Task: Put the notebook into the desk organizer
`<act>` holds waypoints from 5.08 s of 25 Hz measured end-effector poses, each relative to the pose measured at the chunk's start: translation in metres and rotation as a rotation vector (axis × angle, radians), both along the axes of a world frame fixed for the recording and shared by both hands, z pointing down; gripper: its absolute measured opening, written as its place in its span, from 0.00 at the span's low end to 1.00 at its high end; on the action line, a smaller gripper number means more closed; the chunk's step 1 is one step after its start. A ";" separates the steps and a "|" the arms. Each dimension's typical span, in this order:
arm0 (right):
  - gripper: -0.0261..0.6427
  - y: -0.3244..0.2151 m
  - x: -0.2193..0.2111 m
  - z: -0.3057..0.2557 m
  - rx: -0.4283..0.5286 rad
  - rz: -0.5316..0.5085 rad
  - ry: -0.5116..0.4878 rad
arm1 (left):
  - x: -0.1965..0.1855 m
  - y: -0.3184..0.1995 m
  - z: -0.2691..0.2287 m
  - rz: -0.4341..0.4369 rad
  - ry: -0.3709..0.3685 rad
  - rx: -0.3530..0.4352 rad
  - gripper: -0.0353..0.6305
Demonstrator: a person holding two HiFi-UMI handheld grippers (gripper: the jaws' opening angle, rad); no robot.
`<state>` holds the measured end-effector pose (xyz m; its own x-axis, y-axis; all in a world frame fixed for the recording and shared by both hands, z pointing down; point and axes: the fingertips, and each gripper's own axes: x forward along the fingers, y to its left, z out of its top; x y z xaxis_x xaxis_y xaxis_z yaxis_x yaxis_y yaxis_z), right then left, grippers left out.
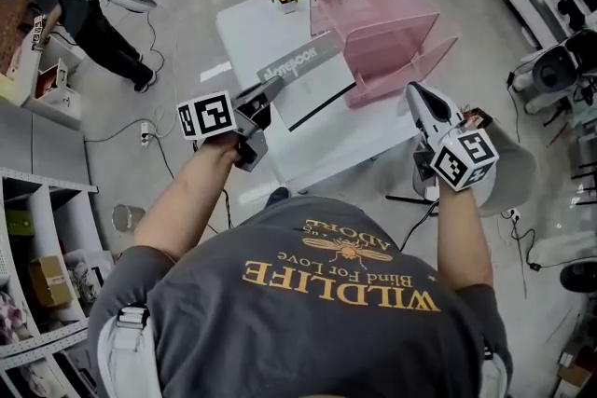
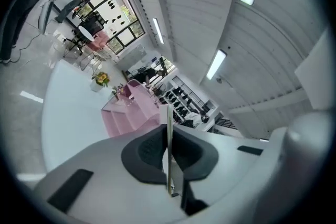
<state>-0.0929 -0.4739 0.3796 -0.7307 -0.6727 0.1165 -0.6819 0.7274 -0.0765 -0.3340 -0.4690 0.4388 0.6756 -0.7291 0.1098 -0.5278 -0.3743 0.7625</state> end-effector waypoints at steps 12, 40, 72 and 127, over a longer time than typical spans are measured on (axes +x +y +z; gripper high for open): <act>0.04 -0.088 -0.030 -0.045 0.060 0.197 -0.014 | -0.011 -0.161 -0.073 0.109 0.093 0.078 0.06; 0.04 -0.176 -0.013 -0.045 0.033 0.439 0.086 | 0.101 -0.351 0.033 0.262 -0.431 0.016 0.07; 0.04 -0.123 0.007 -0.050 0.068 0.429 0.105 | 0.100 -0.310 -0.005 0.238 -0.839 0.456 0.66; 0.04 -0.011 -0.001 -0.019 0.042 0.346 -0.040 | 0.020 -0.050 -0.071 0.312 -0.376 0.675 0.05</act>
<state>-0.0938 -0.4849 0.3606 -0.4618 -0.8850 0.0594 -0.8858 0.4566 -0.0833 -0.3137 -0.5187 0.3673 0.8632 -0.5042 -0.0252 -0.4985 -0.8592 0.1154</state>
